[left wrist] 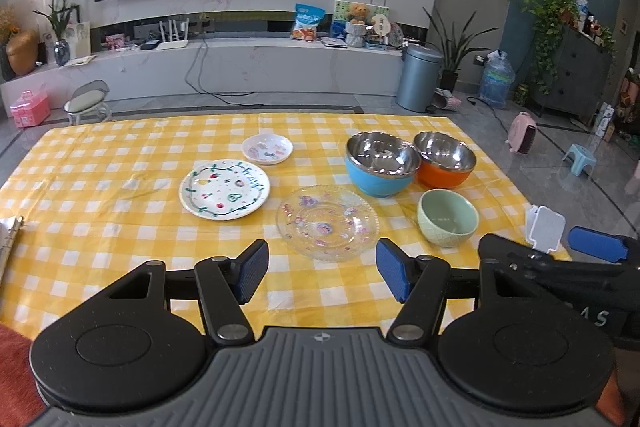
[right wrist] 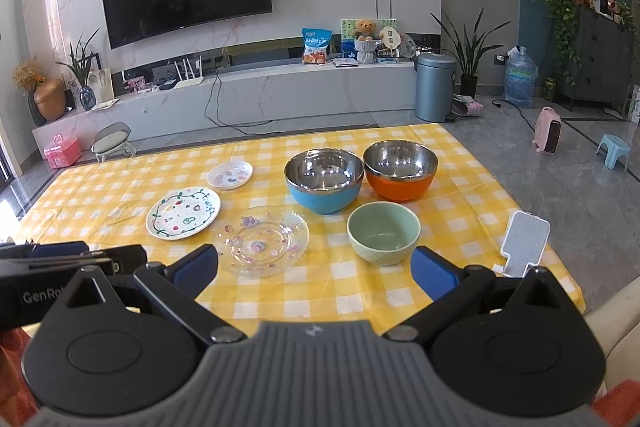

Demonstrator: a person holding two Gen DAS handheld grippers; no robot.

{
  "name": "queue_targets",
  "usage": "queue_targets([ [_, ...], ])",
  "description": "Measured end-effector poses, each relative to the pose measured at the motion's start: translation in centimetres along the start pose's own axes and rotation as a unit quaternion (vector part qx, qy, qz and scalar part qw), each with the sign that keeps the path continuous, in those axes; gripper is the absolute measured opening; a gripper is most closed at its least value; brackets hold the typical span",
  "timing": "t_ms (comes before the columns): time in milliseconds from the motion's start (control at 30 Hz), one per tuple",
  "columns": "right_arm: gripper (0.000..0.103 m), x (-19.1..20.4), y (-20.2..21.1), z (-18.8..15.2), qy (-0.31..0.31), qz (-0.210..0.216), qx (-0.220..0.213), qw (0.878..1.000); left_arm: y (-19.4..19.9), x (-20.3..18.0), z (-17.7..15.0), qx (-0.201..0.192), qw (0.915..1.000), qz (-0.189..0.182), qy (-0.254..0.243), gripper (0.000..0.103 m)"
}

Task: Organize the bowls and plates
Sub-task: 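Move both grippers to the blue steel bowl and close them on its rim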

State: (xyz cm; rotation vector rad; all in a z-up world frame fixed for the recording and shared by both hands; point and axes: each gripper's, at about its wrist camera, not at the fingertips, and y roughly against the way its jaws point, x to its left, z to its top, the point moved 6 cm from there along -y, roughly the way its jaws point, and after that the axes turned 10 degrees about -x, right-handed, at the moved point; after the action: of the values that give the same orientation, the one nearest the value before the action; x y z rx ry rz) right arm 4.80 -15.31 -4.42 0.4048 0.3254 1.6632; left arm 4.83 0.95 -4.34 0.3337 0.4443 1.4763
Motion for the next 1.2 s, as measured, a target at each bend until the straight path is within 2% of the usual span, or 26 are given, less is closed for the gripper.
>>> queue_targets([
  [133, 0.1, -0.7, -1.1, 0.7, 0.007, -0.012, 0.0, 1.0, -0.8, -0.3, 0.8, -0.001, 0.9998, -0.02, 0.003, 0.067],
  [300, 0.1, -2.1, -3.0, 2.0, -0.014, -0.016, -0.007, 1.0, -2.5, -0.7, 2.3, -0.001, 0.9995, -0.03, -0.006, 0.064],
  [367, 0.1, -2.6, -3.9, 2.6, -0.019, -0.017, -0.012, 1.0, -3.4, -0.9, 3.0, -0.002, 0.9995, -0.031, -0.01, 0.054],
  [433, 0.1, -2.9, -5.3, 3.4, -0.021, -0.015, -0.013, 1.0, -4.5, -1.1, 3.6, 0.003, 0.9993, -0.033, -0.015, 0.052],
  [600, 0.1, -3.1, -8.4, 5.8, -0.025, -0.011, -0.01, 1.0, -7.3, -0.8, 5.4, 0.018, 0.9991, -0.036, -0.014, 0.051],
  [767, 0.1, -3.6, -12.6, 8.3, -0.042, -0.005, 0.012, 0.999, -10.5, 0.1, 7.4, 0.026, 0.9989, -0.034, 0.02, 0.048],
  [867, 0.1, -3.9, -16.0, 9.5, -0.05, -0.015, 0.018, 0.998, -12.7, 0.5, 8.3, 0.027, 0.9986, -0.033, 0.031, 0.048],
  [967, 0.1, -4.7, -19.2, 9.7, -0.065, -0.032, 0.032, 0.997, -15.3, 0.6, 8.7, 0.036, 0.9985, -0.027, 0.031, 0.048],
  [1200, 0.1, -6.6, -24.3, 6.9, -0.13, -0.032, 0.082, 0.988, -20.8, 0.5, 8.5, 0.063, 0.9977, -0.009, 0.021, 0.048],
])
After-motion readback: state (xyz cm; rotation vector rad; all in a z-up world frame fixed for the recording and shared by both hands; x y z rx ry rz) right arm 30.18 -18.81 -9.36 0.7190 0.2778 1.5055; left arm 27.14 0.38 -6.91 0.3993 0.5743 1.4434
